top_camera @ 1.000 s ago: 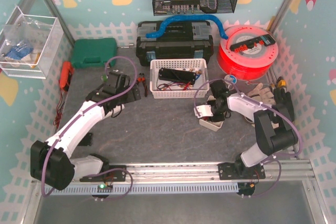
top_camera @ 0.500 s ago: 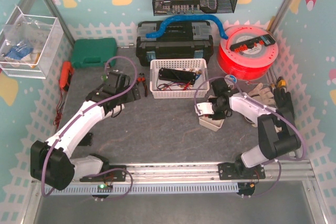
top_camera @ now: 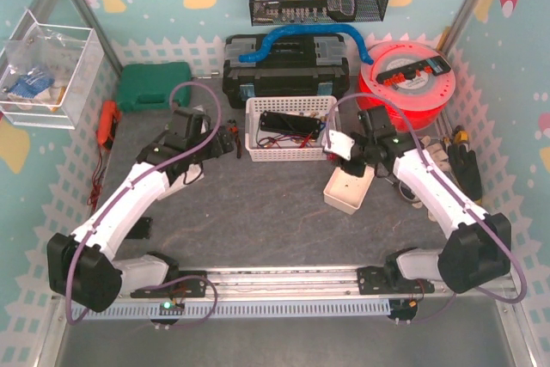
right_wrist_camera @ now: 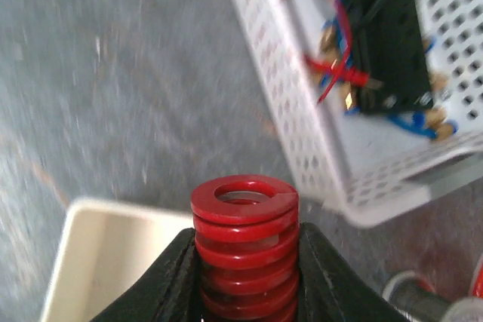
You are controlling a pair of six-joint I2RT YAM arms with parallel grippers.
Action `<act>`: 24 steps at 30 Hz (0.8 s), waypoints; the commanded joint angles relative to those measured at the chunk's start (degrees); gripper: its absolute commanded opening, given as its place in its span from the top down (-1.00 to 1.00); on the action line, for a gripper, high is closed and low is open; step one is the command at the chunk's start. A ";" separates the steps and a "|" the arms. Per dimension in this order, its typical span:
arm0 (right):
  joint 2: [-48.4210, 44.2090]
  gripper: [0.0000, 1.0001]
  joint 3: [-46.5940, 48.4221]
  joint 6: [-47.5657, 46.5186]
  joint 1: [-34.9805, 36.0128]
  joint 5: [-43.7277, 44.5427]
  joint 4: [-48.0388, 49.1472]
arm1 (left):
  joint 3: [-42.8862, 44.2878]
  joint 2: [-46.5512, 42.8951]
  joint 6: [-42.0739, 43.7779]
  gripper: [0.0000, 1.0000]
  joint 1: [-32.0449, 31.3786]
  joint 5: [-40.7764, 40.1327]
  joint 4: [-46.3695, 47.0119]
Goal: Install the large spring
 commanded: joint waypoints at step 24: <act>5.80 1.00 -2.40 44.04 19.11 -8.37 49.28 | 0.27 2.42 0.95 -0.26 -3.92 39.75 22.14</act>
